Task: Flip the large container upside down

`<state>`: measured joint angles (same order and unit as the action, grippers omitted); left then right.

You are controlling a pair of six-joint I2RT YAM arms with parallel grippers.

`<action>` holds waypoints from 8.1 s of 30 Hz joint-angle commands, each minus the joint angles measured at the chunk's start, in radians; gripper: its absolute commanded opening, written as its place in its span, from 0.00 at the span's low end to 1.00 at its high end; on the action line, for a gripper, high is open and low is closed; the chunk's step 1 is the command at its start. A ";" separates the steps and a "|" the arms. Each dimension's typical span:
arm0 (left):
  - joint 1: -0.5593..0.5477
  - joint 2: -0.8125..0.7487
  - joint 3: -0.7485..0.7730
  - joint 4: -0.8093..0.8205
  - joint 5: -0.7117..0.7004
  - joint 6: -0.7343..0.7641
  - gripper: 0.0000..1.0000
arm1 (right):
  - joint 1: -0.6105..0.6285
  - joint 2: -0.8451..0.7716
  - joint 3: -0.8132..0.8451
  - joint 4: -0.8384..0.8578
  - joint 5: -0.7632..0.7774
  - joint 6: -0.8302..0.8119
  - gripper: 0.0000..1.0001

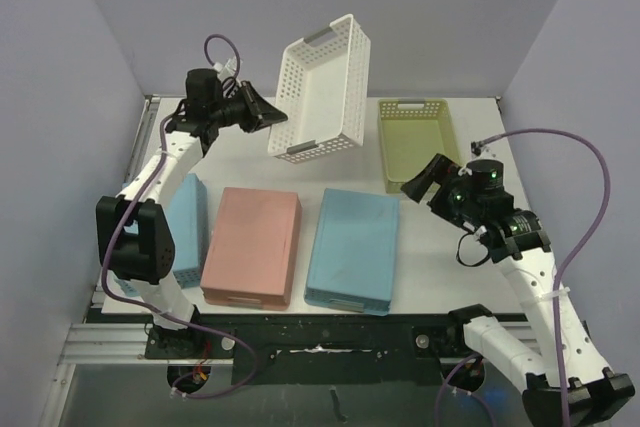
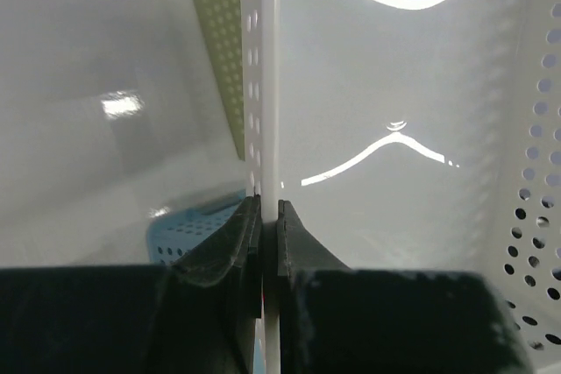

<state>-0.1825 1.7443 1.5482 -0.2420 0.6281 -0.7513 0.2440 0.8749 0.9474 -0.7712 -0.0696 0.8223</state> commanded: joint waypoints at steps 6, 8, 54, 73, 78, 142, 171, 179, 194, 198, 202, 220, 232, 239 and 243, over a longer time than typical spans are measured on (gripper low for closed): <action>0.032 -0.039 -0.253 0.904 0.376 -0.575 0.00 | 0.018 0.086 0.242 0.151 -0.028 -0.047 0.89; 0.041 -0.036 -0.278 0.937 0.364 -0.599 0.00 | 0.020 0.097 0.261 0.145 -0.013 -0.041 0.89; -0.257 0.412 -0.141 1.665 -1.970 2.520 0.16 | 0.030 0.129 0.104 0.082 0.007 0.014 0.89; -0.332 0.465 0.040 1.276 -2.105 2.250 0.69 | 0.028 0.127 0.087 0.092 0.000 0.000 0.89; -0.364 0.443 0.107 1.000 -2.105 2.028 0.71 | 0.028 0.121 0.079 0.095 -0.004 0.004 0.89; -0.105 0.264 0.044 0.896 0.264 -0.616 0.00 | 0.028 0.057 0.050 0.056 0.037 0.023 0.89; 0.217 0.516 -0.565 1.968 0.265 -1.307 0.13 | 0.027 0.072 0.027 0.059 0.036 0.034 0.89; 0.328 0.389 -0.562 1.557 0.328 -1.008 0.68 | 0.027 0.110 0.075 0.045 0.060 -0.001 0.89; 0.269 0.218 -0.025 0.132 0.039 -0.027 0.73 | 0.032 0.397 0.408 -0.038 0.272 -0.267 0.90; 0.239 0.201 0.102 -0.110 -0.120 0.135 0.74 | 0.035 0.517 0.468 0.001 0.295 -0.316 0.91; 0.236 0.182 0.171 -0.257 -0.280 0.235 0.74 | 0.041 0.640 0.509 0.052 0.300 -0.369 0.91; 0.077 -0.120 0.017 -0.276 -0.740 0.386 0.76 | 0.050 1.105 0.783 0.084 0.192 -0.485 0.82; -0.093 -0.406 -0.187 -0.304 -0.746 0.322 0.76 | 0.048 1.156 0.885 0.080 0.157 -0.441 0.01; -0.098 -0.484 -0.211 -0.333 -0.727 0.314 0.76 | 0.038 0.959 0.919 0.185 -0.004 -0.367 0.00; -0.098 -0.485 -0.196 -0.335 -0.723 0.331 0.76 | 0.032 0.889 0.888 0.272 -0.137 -0.279 0.00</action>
<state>-0.2817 1.2747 1.3197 -0.5785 -0.0910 -0.4328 0.2821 1.8980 1.8103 -0.6701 -0.0566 0.4572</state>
